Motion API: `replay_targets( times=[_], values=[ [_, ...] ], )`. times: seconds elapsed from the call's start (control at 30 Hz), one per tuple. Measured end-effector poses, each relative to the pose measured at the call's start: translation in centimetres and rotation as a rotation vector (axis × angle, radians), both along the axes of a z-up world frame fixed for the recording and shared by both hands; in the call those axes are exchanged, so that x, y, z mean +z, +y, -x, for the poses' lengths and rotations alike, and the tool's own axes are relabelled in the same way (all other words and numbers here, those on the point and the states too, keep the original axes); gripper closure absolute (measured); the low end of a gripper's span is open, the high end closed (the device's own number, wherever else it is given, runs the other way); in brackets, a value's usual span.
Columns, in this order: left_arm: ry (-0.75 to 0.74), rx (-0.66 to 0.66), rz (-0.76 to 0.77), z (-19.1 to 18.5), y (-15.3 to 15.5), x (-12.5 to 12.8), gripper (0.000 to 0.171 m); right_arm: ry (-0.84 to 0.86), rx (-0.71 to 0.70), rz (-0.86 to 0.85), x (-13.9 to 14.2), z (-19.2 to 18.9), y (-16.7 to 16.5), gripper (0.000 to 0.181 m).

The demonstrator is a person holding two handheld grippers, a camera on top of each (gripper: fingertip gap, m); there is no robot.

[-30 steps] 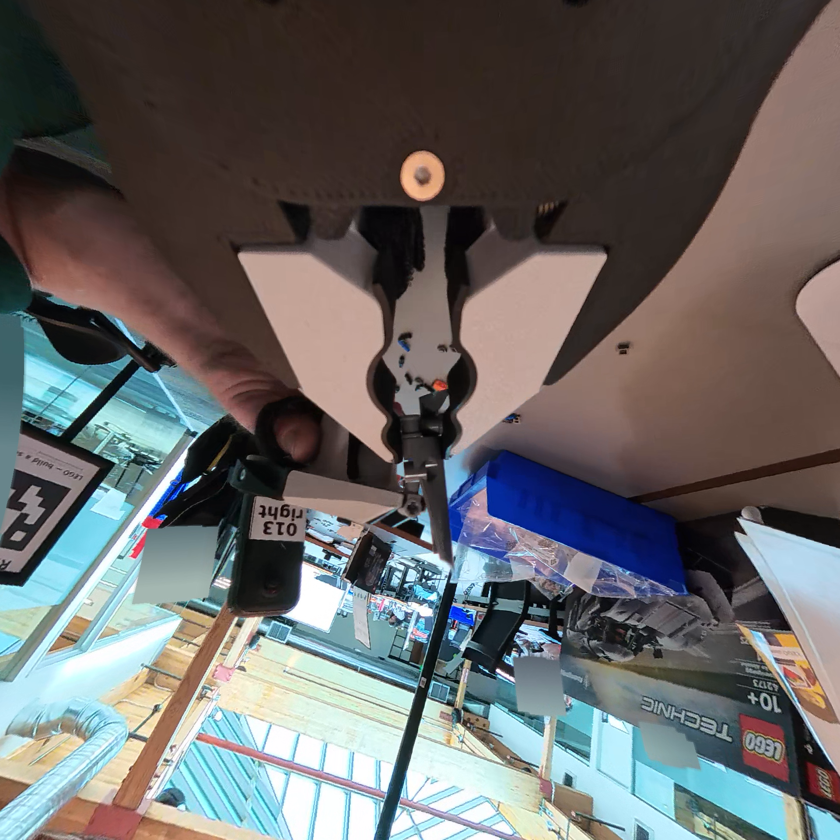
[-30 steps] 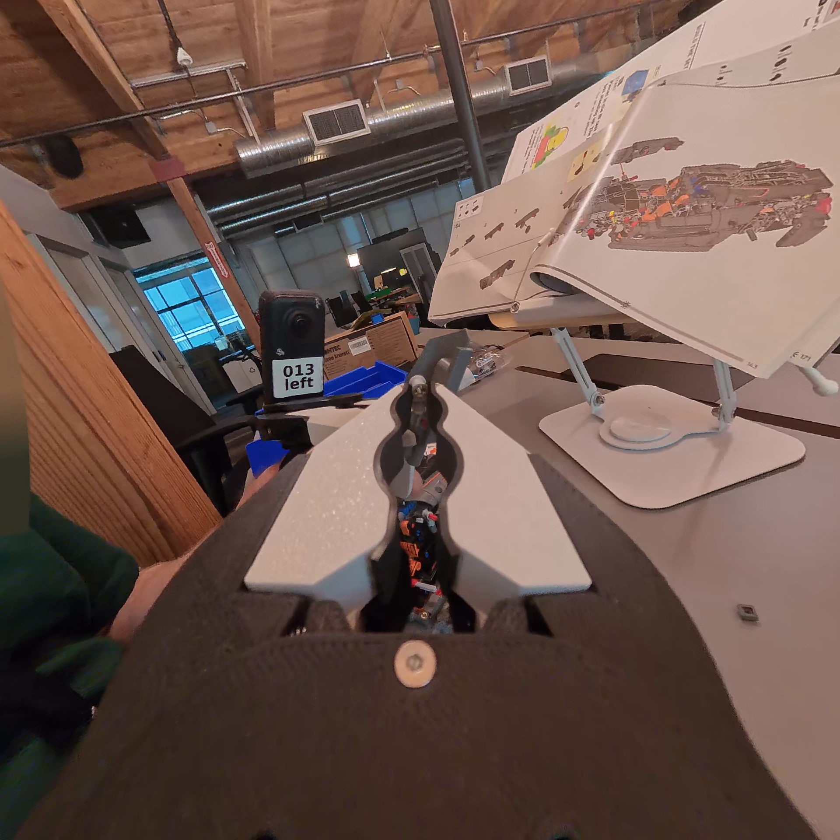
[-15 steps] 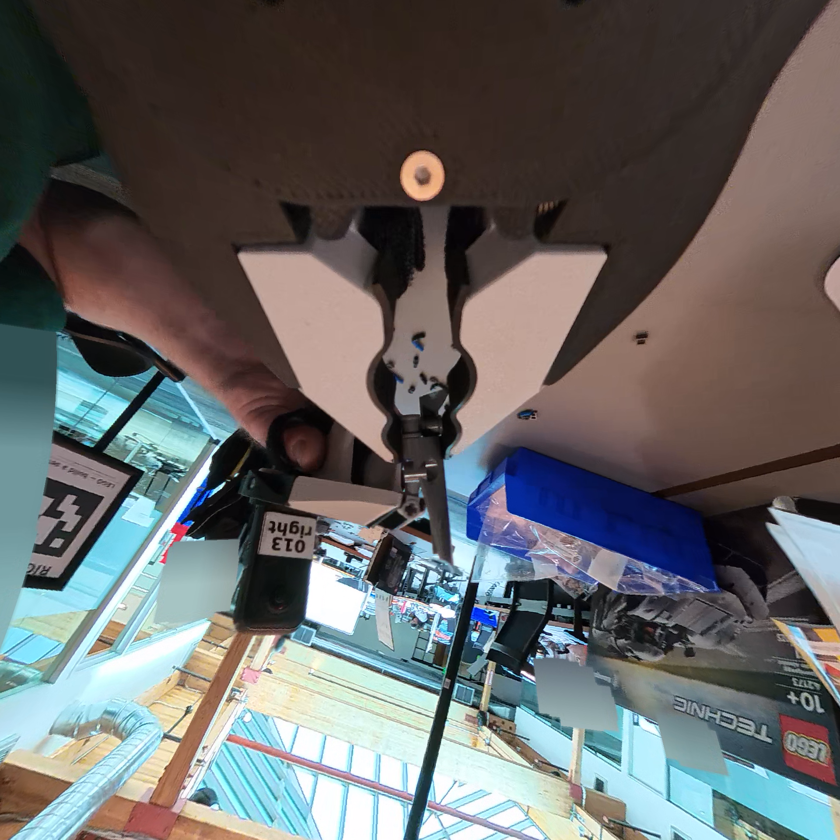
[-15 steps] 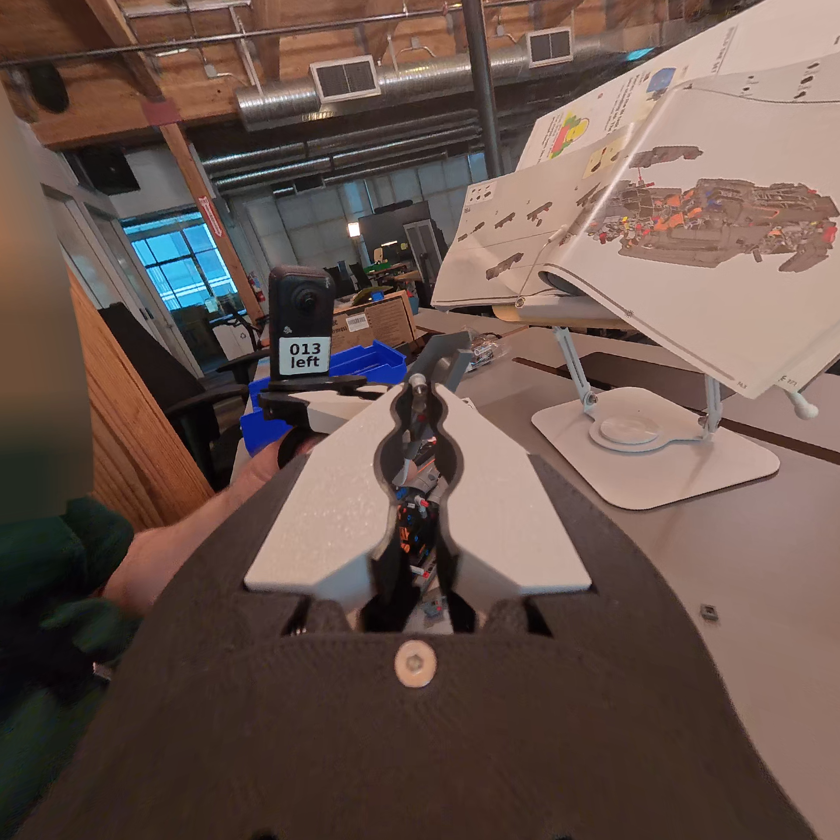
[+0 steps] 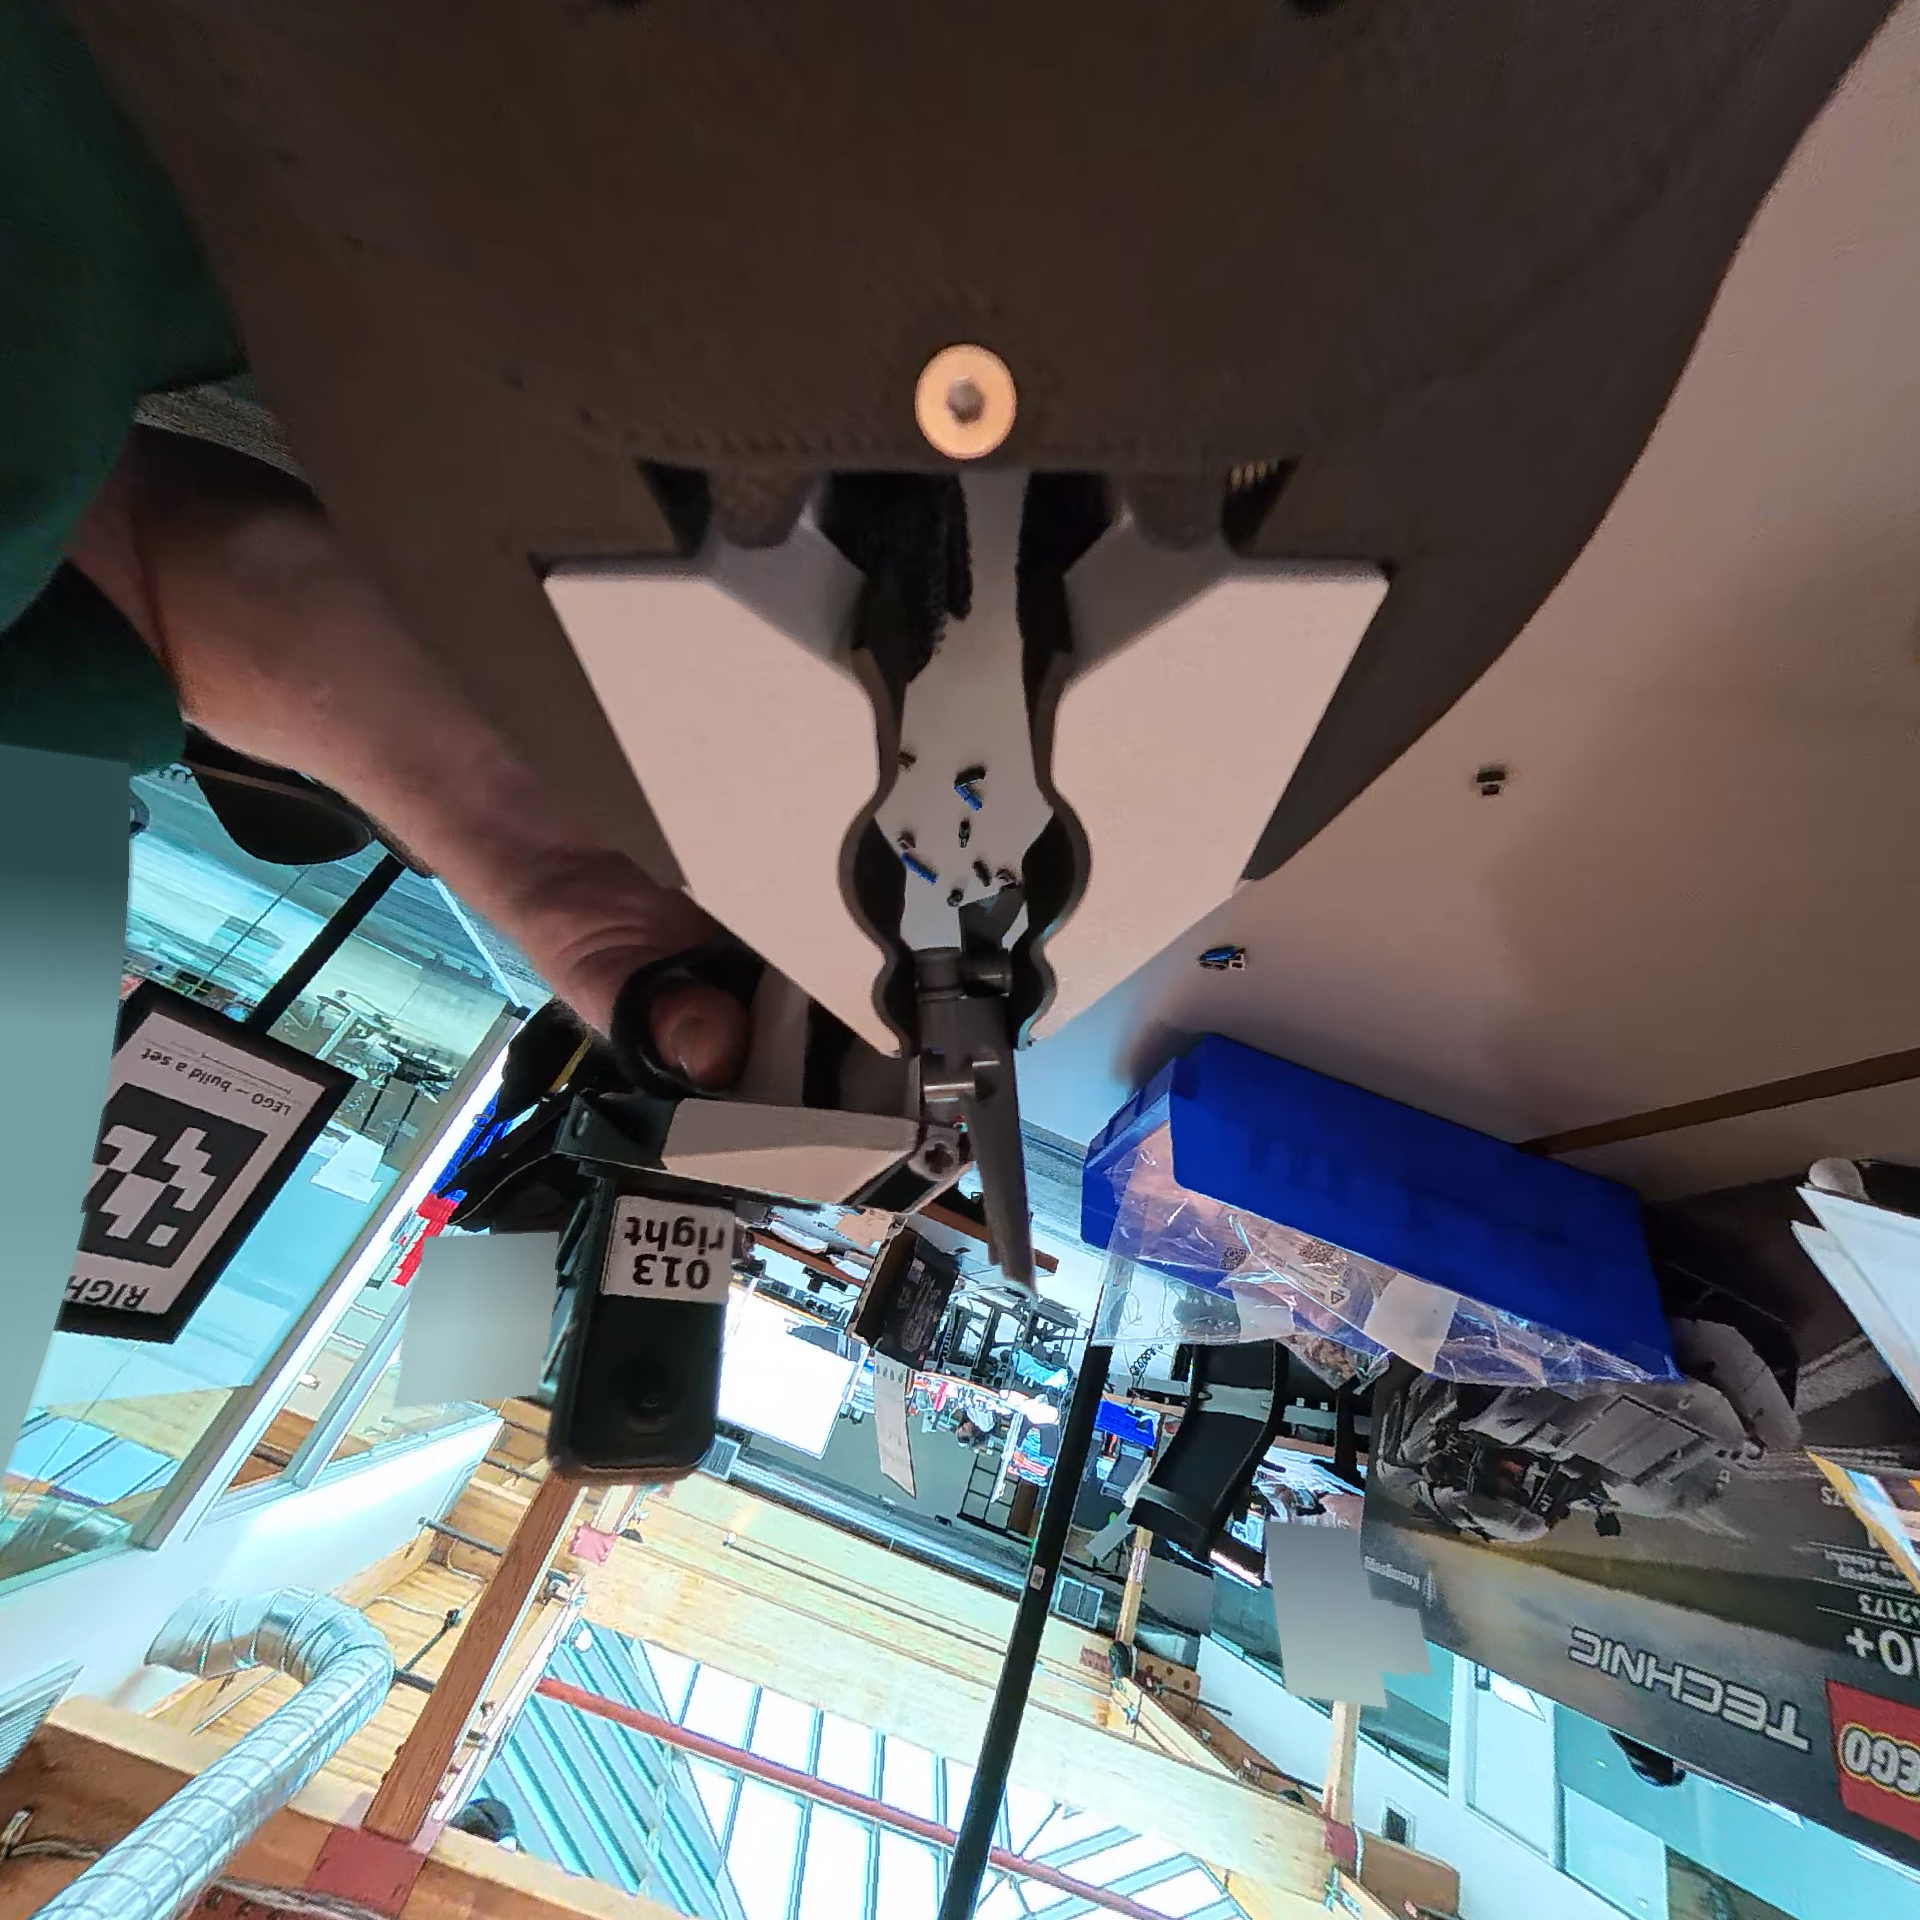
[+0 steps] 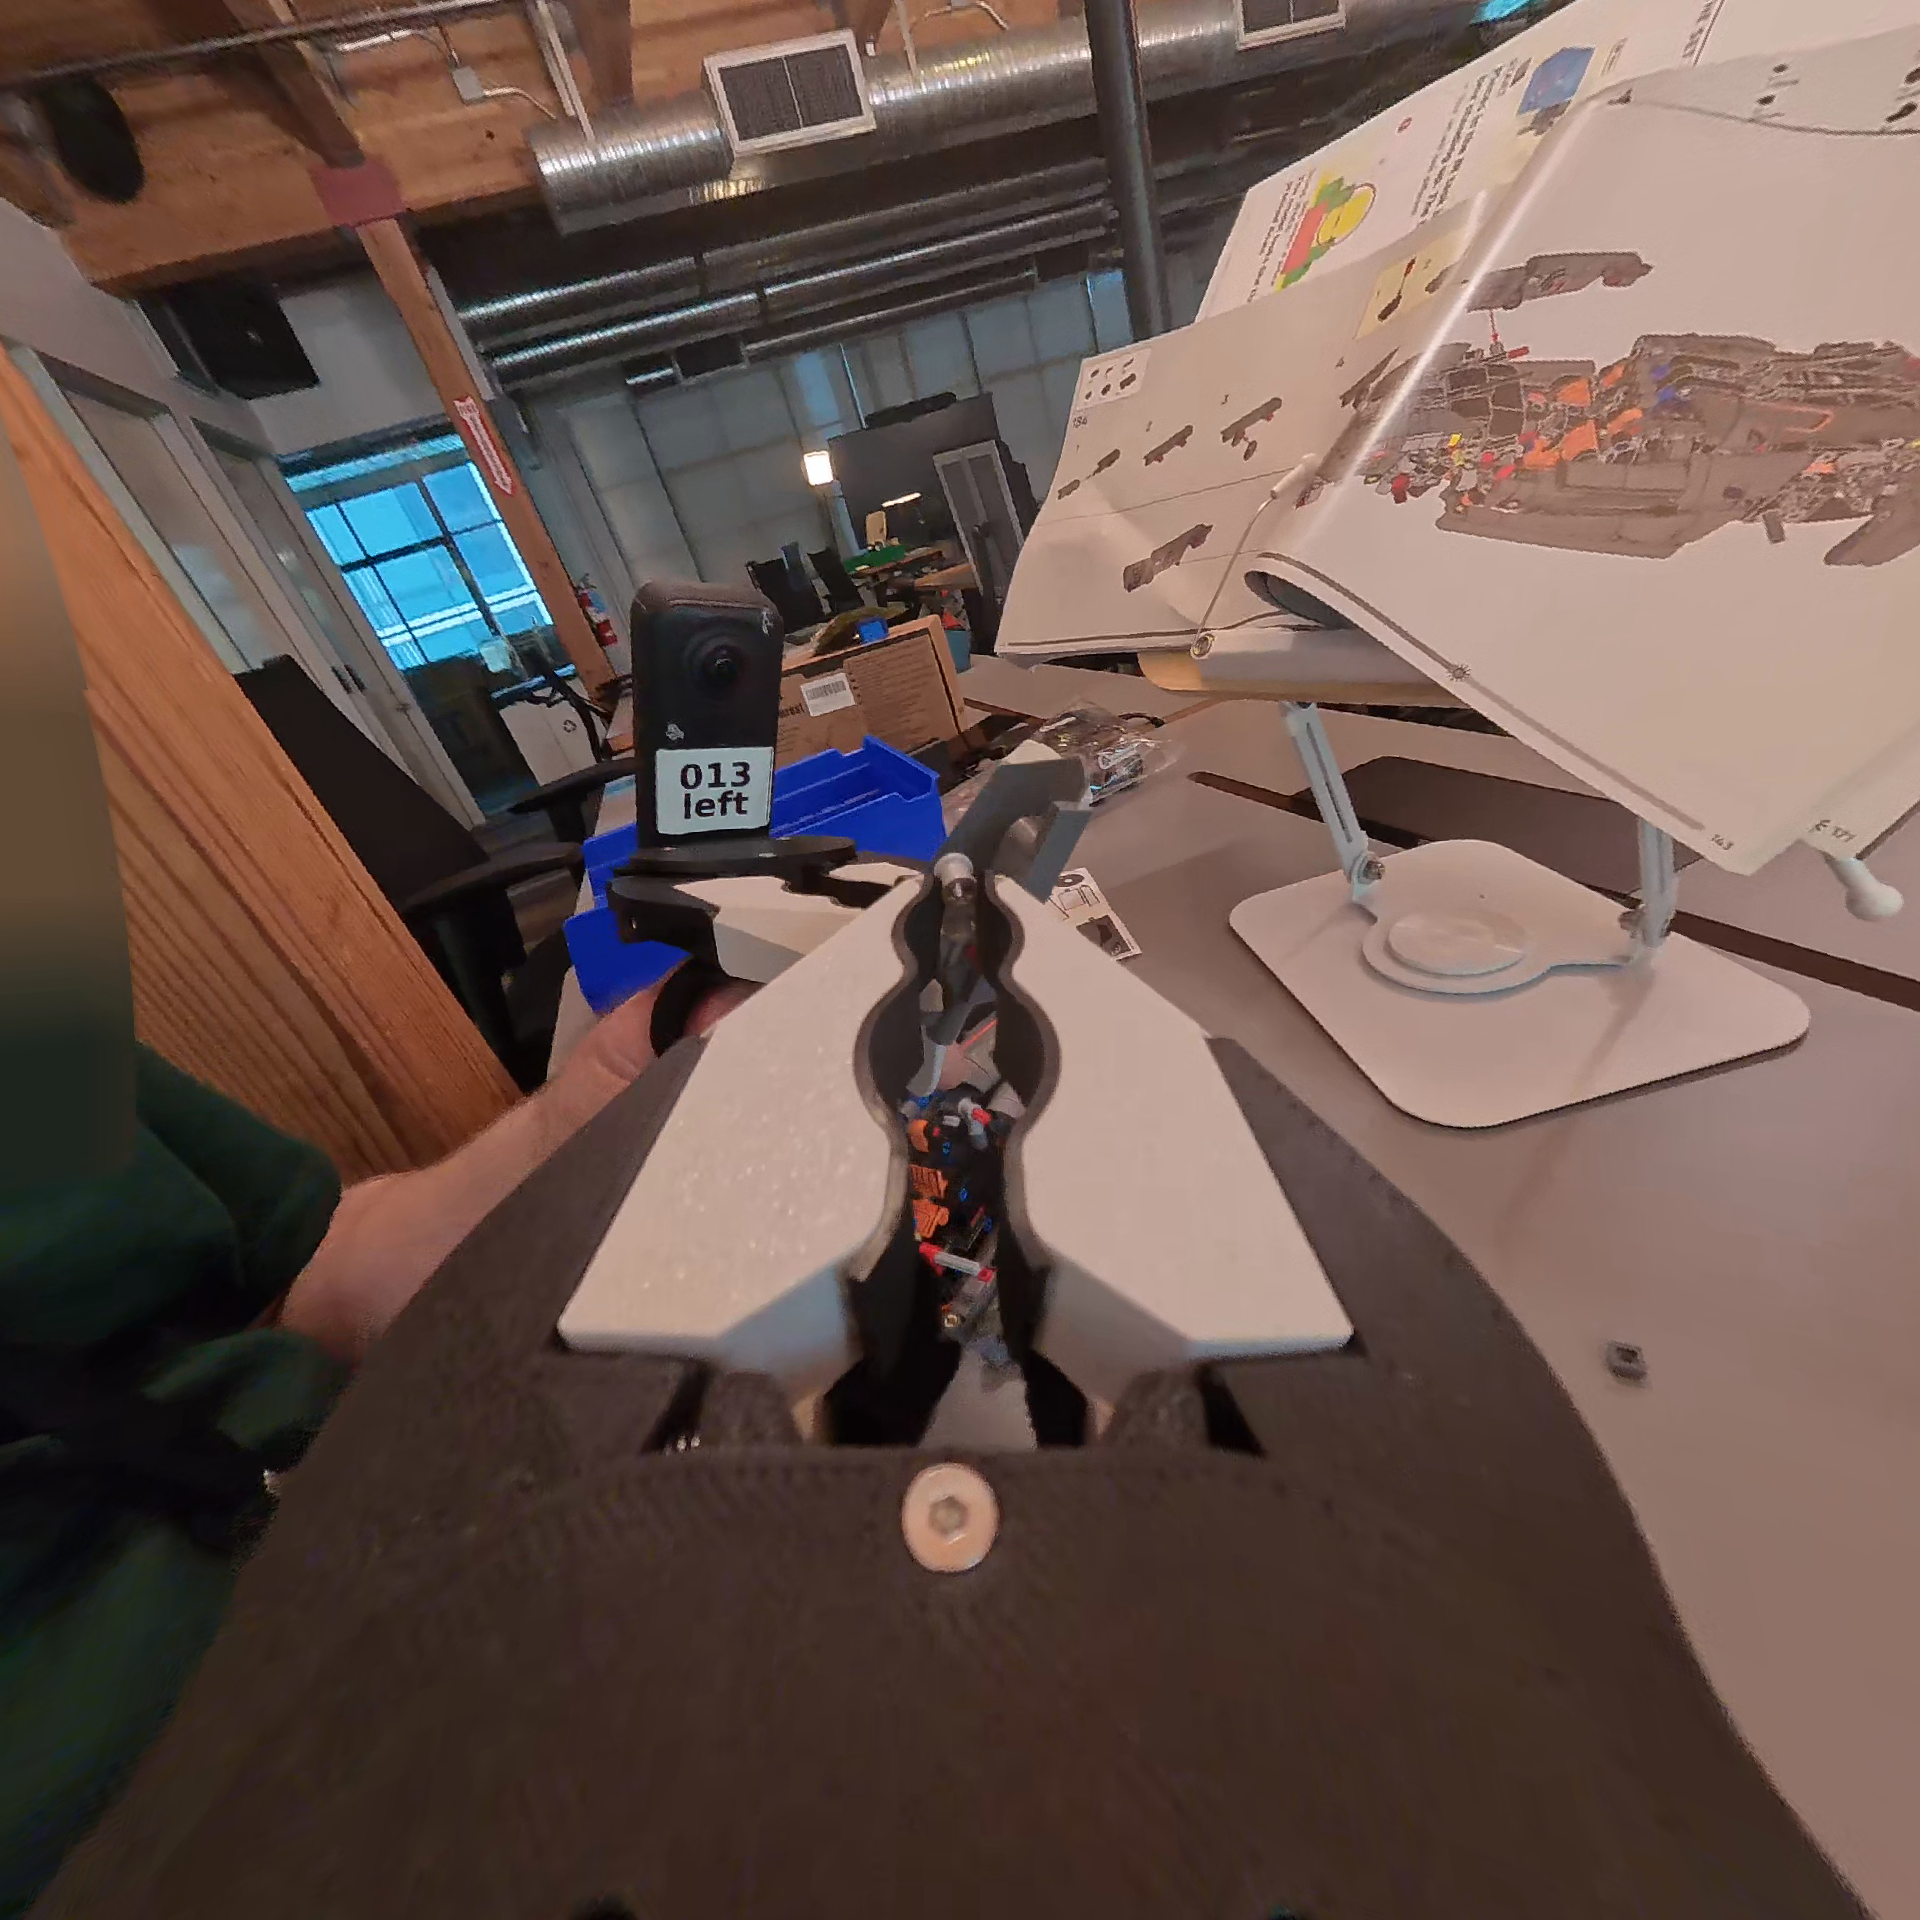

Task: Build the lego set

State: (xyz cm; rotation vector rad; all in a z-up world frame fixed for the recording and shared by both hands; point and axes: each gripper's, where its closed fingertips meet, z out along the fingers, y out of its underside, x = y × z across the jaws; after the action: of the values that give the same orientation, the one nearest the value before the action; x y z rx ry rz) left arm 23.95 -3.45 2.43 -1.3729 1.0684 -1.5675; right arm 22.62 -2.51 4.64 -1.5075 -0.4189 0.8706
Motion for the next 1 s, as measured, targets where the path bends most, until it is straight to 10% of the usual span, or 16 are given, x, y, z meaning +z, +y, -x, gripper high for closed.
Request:
replay_targets(
  times=[1.0],
  values=[
    [-0.017,-0.012,0.020,-0.23,-0.27,0.21,0.157,-0.471,-0.287,-0.190,0.05,-0.23,-0.01,0.173]
  ],
)
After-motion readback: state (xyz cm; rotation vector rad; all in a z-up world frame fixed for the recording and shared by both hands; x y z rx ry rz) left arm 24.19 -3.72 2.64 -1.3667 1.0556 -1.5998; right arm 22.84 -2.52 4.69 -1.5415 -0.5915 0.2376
